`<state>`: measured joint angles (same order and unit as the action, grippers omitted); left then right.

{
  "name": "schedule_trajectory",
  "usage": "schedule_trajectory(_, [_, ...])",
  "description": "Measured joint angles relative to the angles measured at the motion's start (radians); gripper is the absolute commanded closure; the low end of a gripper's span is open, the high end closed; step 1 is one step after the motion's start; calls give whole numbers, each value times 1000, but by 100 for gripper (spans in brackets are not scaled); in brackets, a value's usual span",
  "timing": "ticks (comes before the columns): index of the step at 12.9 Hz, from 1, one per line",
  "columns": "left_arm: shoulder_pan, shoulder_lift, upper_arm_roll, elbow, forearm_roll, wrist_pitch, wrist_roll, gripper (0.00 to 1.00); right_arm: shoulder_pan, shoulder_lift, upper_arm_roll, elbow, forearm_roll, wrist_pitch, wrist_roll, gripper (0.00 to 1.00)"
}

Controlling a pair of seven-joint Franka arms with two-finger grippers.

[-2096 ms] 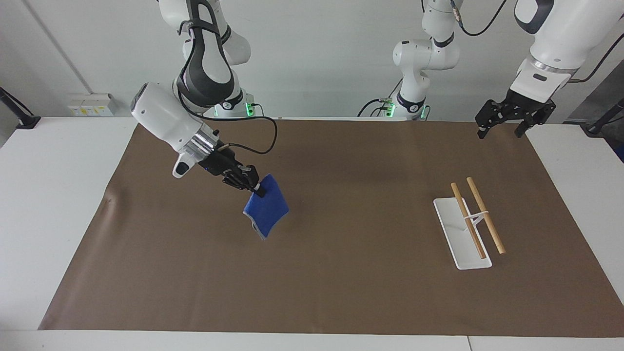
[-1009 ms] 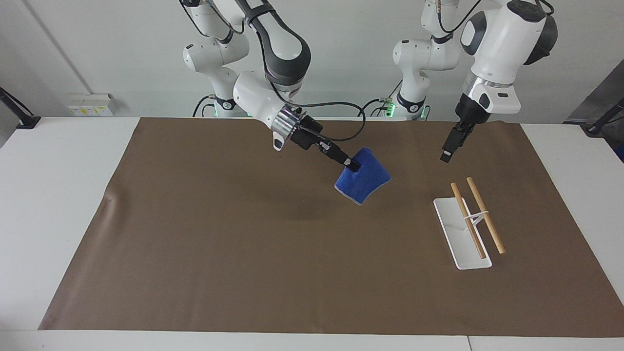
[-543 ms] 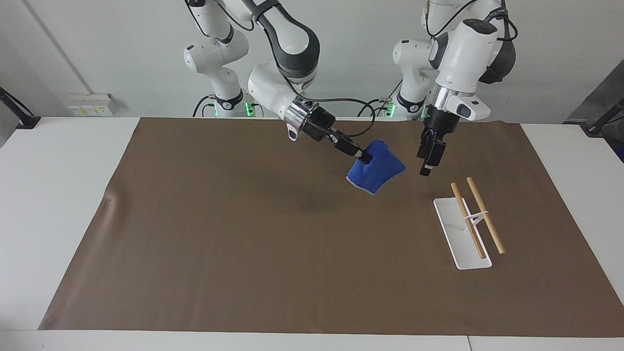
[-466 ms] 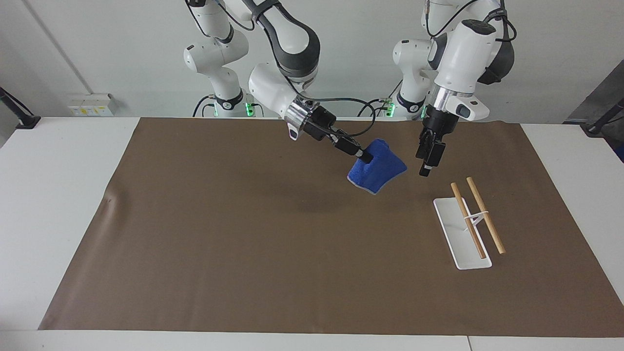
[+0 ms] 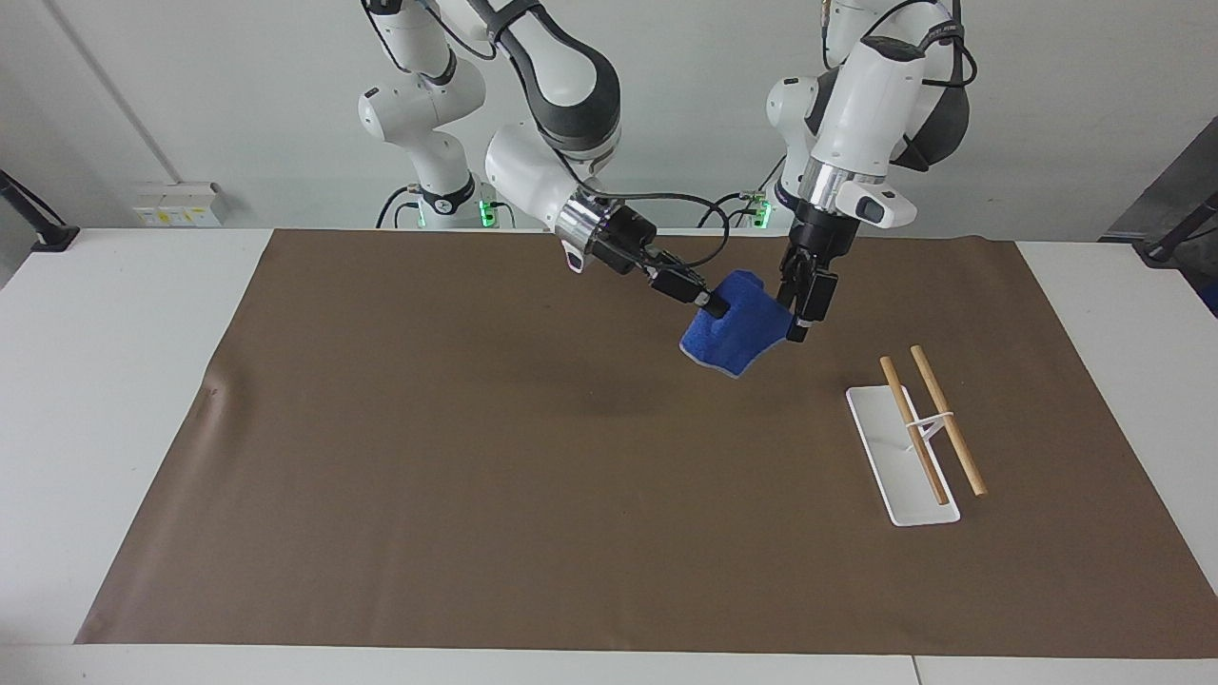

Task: Right arm passes towel to left arm to hang
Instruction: 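Carry the towel toward the left gripper and let it grasp, then open the right gripper and release the towel to the left gripper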

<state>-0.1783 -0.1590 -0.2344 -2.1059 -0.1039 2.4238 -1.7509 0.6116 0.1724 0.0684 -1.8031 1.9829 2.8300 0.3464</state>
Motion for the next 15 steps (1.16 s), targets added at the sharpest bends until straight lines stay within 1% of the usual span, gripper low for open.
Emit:
schedule_trajectory(1, [0, 0, -6, 0, 0, 10, -13, 26, 5, 0, 0, 1, 1, 0, 0, 100])
schedule_trajectory(2, [0, 0, -9, 0, 0, 15, -17, 32, 11, 0, 0, 2, 1, 0, 0, 100])
schedule_trajectory(4, [0, 2, -9, 0, 0, 16, -17, 50, 15, 0, 0, 2, 1, 0, 0, 100])
schedule_trajectory(6, [0, 3, -9, 0, 0, 17, -8, 57, 14, 1, 0, 3, 1, 0, 0, 100])
schedule_trajectory(7, [0, 3, -8, 0, 0, 17, 11, 67, 12, 1, 0, 3, 1, 0, 0, 100])
schedule_trajectory(9, [0, 4, -4, 0, 0, 18, 69, 85, 8, 2, -2, 4, 1, 0, 0, 100])
schedule_trajectory(11, [1, 5, -2, 0, 0, 18, 96, 97, 6, 5, -5, 5, 1, 0, 0, 100])
schedule_trajectory(12, [1, 5, -2, 0, 0, 19, 115, 100, -1, 7, -5, 6, 1, 0, 0, 100])
schedule_trajectory(15, [1, 6, -1, 0, 0, 26, 212, 100, -22, 9, -5, 8, 1, -1, 0, 100])
